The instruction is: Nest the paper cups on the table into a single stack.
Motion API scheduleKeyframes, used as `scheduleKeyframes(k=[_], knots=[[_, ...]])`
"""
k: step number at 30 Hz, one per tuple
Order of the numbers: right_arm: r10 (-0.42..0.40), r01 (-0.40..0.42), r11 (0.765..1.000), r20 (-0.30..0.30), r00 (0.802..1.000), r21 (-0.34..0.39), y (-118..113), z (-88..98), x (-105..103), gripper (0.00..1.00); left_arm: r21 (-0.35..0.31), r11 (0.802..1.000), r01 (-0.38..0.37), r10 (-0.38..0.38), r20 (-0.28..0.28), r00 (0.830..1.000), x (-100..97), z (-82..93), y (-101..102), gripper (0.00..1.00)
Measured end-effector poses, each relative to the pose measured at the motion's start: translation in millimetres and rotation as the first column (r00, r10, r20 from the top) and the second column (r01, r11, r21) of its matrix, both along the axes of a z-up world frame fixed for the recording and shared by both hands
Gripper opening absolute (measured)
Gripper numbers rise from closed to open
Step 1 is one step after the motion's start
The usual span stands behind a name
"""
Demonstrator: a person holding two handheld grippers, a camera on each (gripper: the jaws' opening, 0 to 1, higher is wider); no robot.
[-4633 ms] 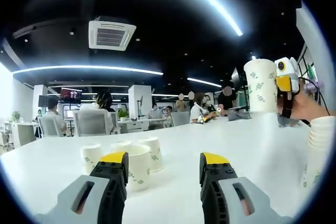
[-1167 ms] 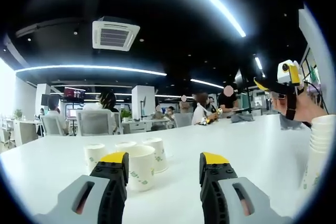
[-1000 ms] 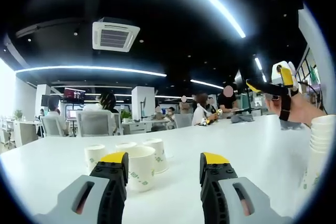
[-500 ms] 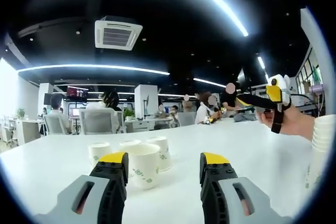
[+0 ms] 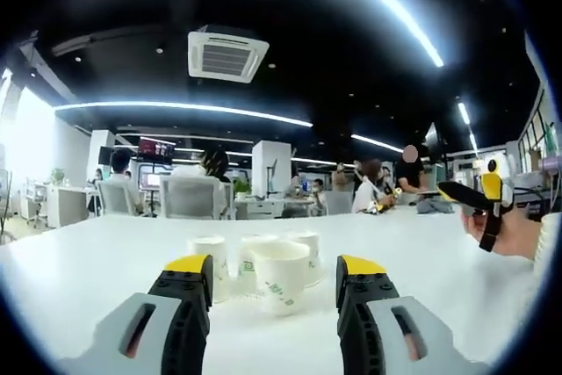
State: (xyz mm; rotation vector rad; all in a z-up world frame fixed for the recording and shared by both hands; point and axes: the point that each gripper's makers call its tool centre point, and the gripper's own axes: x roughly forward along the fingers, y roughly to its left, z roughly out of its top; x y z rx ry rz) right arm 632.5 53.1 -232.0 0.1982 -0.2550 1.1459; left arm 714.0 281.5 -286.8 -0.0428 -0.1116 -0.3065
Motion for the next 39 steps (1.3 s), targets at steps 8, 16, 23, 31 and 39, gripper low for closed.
scheduleKeyframes(k=[8,16,23,31,39], knots=[[0.016,-0.016,1.000,-0.004,1.000,0.012,2.1,0.7,-0.6,0.49,0.005,0.998,-0.062,0.062,-0.036,0.997,31.9,4.5,39.1,0.59],[0.024,-0.024,1.000,-0.015,1.000,0.014,4.7,-2.2,1.8,0.49,0.074,0.994,-0.084,0.095,-0.165,0.982,74.9,-20.1,48.9,0.59],[0.035,-0.035,0.999,-0.016,0.999,0.017,6.5,-3.2,4.2,0.49,0.156,0.985,-0.077,0.108,-0.205,0.973,97.3,-23.2,39.6,0.59],[0.034,-0.034,0.999,-0.009,0.999,0.014,4.0,-1.8,6.7,0.49,0.230,0.971,-0.070,0.129,-0.252,0.959,123.2,-34.7,41.1,0.52],[0.027,-0.027,1.000,-0.005,1.000,0.015,2.7,-0.1,9.1,0.48,0.186,0.979,-0.078,0.125,-0.259,0.958,141.1,-30.9,40.2,0.50]])
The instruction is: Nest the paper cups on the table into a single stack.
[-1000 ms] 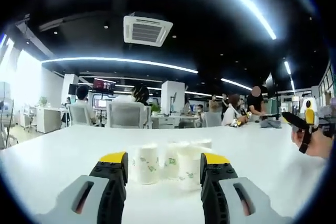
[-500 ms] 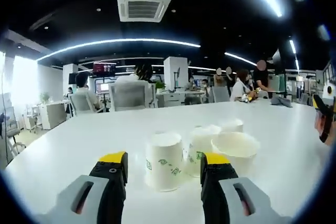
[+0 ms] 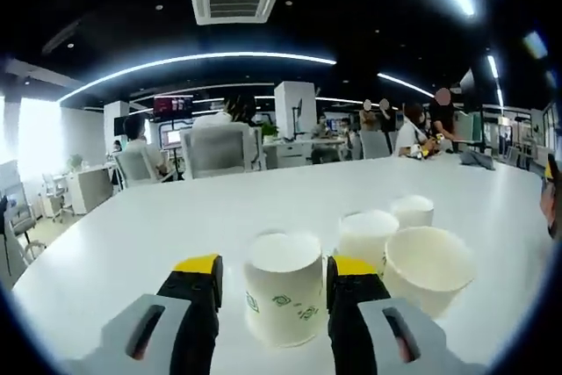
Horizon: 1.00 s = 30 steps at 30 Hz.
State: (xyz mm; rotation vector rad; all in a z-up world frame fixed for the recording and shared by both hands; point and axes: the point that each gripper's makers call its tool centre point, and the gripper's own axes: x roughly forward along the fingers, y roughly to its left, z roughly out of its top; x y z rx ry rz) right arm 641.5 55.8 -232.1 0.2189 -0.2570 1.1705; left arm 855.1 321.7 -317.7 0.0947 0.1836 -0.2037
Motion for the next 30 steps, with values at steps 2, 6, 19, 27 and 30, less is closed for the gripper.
scheduleKeyframes(k=[2,6,19,27,30], knots=[[0.001,-0.001,1.000,0.000,1.000,-0.003,0.7,-0.8,0.6,0.48,0.000,1.000,0.002,-0.002,0.001,1.000,2.5,1.0,-1.7,0.49],[0.002,-0.002,1.000,-0.001,1.000,-0.010,2.0,-2.2,1.6,0.48,0.008,1.000,0.005,-0.005,0.003,1.000,2.4,2.3,-4.2,0.40],[-0.008,0.008,1.000,0.000,1.000,-0.012,0.1,-2.2,1.7,0.47,0.052,0.998,0.020,-0.023,0.051,0.998,-24.4,12.0,2.0,0.39],[-0.009,0.009,1.000,-0.022,1.000,-0.009,0.5,-7.4,1.4,0.47,0.071,0.991,0.114,-0.123,0.131,0.984,-91.5,32.7,-0.3,0.39],[-0.006,0.006,1.000,-0.023,1.000,-0.007,1.7,-7.8,-1.5,0.47,0.019,0.983,0.180,-0.181,0.158,0.971,-116.9,47.8,-4.0,0.39]])
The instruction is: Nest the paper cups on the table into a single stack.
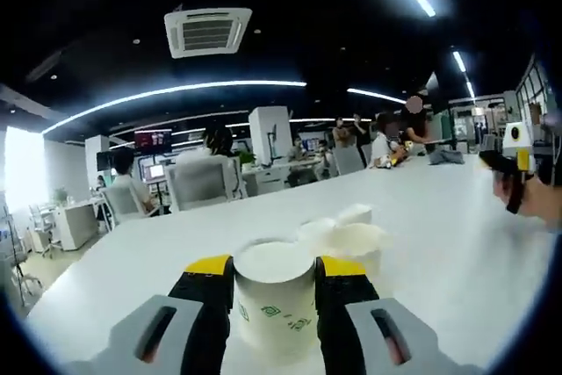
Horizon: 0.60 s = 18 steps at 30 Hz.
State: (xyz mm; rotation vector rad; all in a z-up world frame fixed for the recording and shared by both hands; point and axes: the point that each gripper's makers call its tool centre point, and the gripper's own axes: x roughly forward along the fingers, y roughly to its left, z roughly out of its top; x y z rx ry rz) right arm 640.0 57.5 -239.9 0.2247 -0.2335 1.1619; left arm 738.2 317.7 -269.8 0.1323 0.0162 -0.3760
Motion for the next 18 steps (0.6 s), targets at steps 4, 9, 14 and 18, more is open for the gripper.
scheduleKeyframes(k=[4,9,14,18], knots=[[0.000,0.000,1.000,-0.005,1.000,0.002,0.6,-1.0,-0.4,0.47,-0.041,0.992,0.119,-0.118,0.017,0.993,-30.3,26.0,-14.1,0.39],[0.003,-0.003,1.000,-0.013,1.000,0.006,-0.2,-2.1,0.3,0.47,-0.083,0.955,0.283,-0.282,0.028,0.959,-64.2,39.1,-63.2,0.39],[0.022,-0.022,1.000,-0.019,1.000,-0.010,2.2,-5.6,-1.6,0.48,-0.055,0.930,0.363,-0.361,0.028,0.932,-64.1,32.8,-106.8,0.39],[0.029,-0.029,0.999,-0.019,0.999,-0.026,3.3,-8.3,-1.8,0.49,-0.115,0.907,0.405,-0.405,0.026,0.914,-60.2,26.9,-136.1,0.39]])
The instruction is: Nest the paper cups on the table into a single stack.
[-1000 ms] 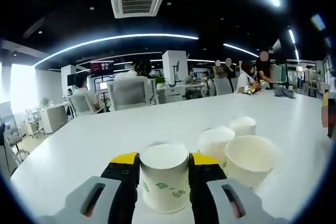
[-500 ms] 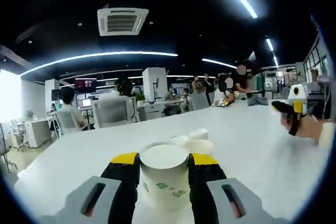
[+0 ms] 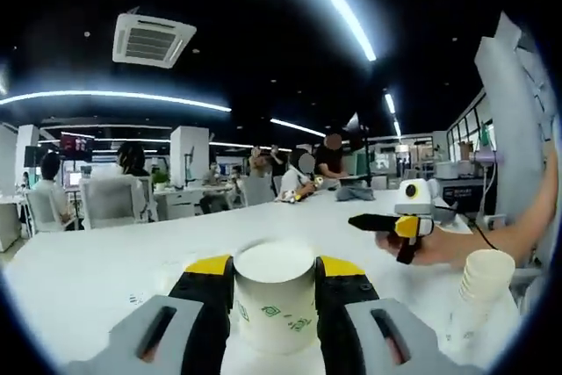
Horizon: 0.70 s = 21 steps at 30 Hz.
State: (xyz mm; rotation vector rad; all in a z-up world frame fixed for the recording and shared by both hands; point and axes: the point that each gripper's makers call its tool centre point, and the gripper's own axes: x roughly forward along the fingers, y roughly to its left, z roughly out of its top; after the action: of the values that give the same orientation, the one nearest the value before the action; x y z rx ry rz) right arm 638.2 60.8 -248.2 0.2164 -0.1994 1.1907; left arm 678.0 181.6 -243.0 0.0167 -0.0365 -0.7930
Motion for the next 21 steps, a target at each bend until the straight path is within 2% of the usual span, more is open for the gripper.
scheduleKeyframes(k=[4,7,8,9,10,11,16,18,21], knots=[[0.001,-0.001,1.000,-0.008,1.000,-0.011,1.0,-3.3,1.8,0.51,-0.008,0.999,0.032,-0.032,0.001,0.999,1.9,-4.8,-26.6,0.39],[0.000,0.000,0.999,-0.011,1.000,-0.039,4.8,-8.6,3.4,0.56,-0.020,0.997,0.070,-0.070,0.008,0.998,1.3,-6.3,-44.0,0.39],[0.003,-0.003,0.999,-0.013,1.000,-0.045,6.0,-10.4,3.8,0.58,-0.025,0.995,0.097,-0.096,0.026,0.995,-1.1,-6.5,-50.4,0.39],[0.013,-0.014,0.999,-0.016,1.000,-0.049,7.2,-12.1,3.0,0.61,-0.031,0.990,0.140,-0.137,0.077,0.988,-5.8,-4.4,-56.9,0.39],[0.029,-0.030,0.998,-0.023,0.999,-0.055,8.7,-14.4,1.7,0.63,-0.039,0.983,0.178,-0.173,0.098,0.980,-10.6,-6.0,-61.6,0.39],[0.037,-0.039,0.997,-0.029,0.999,-0.072,10.2,-18.2,1.7,0.64,-0.041,0.980,0.192,-0.189,0.070,0.979,-12.7,-14.8,-63.1,0.39],[0.051,-0.054,0.990,-0.026,0.998,-0.130,14.4,-29.4,2.9,0.65,-0.054,0.973,0.226,-0.222,0.064,0.973,-21.0,-30.3,-65.5,0.39],[0.060,-0.064,0.984,-0.026,0.998,-0.164,18.4,-34.9,1.9,0.67,-0.043,0.972,0.231,-0.227,0.082,0.970,-26.0,-32.2,-65.4,0.39],[0.060,-0.061,0.968,-0.011,0.998,-0.245,25.6,-48.5,0.6,0.68,-0.071,0.968,0.240,-0.233,0.095,0.968,-29.9,-26.9,-64.6,0.39]])
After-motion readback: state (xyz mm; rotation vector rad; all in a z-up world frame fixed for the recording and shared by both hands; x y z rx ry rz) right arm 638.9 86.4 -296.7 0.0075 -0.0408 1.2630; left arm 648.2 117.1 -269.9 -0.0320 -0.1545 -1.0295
